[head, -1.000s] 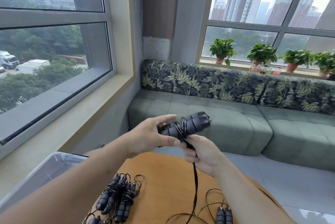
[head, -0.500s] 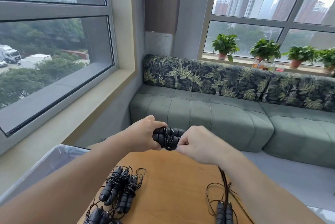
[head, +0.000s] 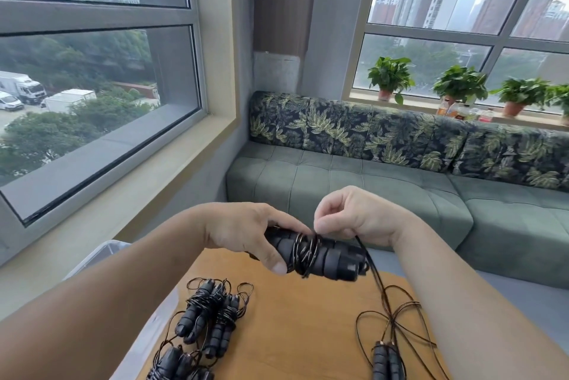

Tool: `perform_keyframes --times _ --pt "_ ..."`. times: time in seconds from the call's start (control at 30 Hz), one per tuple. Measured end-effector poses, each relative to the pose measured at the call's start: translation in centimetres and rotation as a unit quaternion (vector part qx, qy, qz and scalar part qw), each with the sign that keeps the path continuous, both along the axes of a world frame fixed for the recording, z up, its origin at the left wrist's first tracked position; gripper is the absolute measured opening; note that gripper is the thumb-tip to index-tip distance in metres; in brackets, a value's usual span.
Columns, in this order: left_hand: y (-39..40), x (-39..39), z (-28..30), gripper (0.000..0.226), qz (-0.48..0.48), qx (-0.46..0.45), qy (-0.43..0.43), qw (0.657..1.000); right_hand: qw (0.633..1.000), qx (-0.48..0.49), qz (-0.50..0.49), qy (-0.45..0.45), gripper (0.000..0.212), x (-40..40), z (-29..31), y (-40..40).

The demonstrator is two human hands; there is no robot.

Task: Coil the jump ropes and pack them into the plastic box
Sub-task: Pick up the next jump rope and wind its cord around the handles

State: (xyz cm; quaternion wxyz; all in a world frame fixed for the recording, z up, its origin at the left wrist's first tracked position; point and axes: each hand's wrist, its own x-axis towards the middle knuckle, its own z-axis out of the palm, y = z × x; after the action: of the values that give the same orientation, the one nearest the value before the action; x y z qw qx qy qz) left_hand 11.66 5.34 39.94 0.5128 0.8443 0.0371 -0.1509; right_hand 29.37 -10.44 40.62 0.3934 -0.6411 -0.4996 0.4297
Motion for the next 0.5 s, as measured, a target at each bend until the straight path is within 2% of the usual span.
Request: perform_keyframes --times 0.07,0.13,0.2,0.27,0.37,0.5 --pt "0.1 -0.1 -0.2 0.065 0.003 -0.091 -0.023 0.996 0.991 0.026 -0.026 0.13 0.025 0.5 -1.5 0.3" --pt "-0.3 0.0 -0.6 0.066 0.009 -0.161 -0.054 0.986 0.964 0.061 -0.057 0.254 0.037 0.6 -3.2 0.9" --pt "-0.5 0.3 -1.0 0.072 0.046 -0.226 -0.081 0.97 0.932 0.093 -0.105 0.333 0.026 -0.1 -4.6 1.6" --pt "-0.5 0.6 -1.3 0.07 0.105 -0.265 -0.109 0.952 0.914 0.119 -0.153 0.357 0.013 -1.6 -5.3 2.2" --pt "-0.7 0.9 -1.5 0.056 0.185 -0.24 -0.118 0.946 0.9 0.132 -0.222 0.35 0.021 -3.5 -6.0 2.6" --pt "-0.7 1.1 -1.9 0.075 0.271 -0.206 -0.101 0.935 0.918 0.1 -0.267 0.275 0.03 -5.3 -6.8 2.4"
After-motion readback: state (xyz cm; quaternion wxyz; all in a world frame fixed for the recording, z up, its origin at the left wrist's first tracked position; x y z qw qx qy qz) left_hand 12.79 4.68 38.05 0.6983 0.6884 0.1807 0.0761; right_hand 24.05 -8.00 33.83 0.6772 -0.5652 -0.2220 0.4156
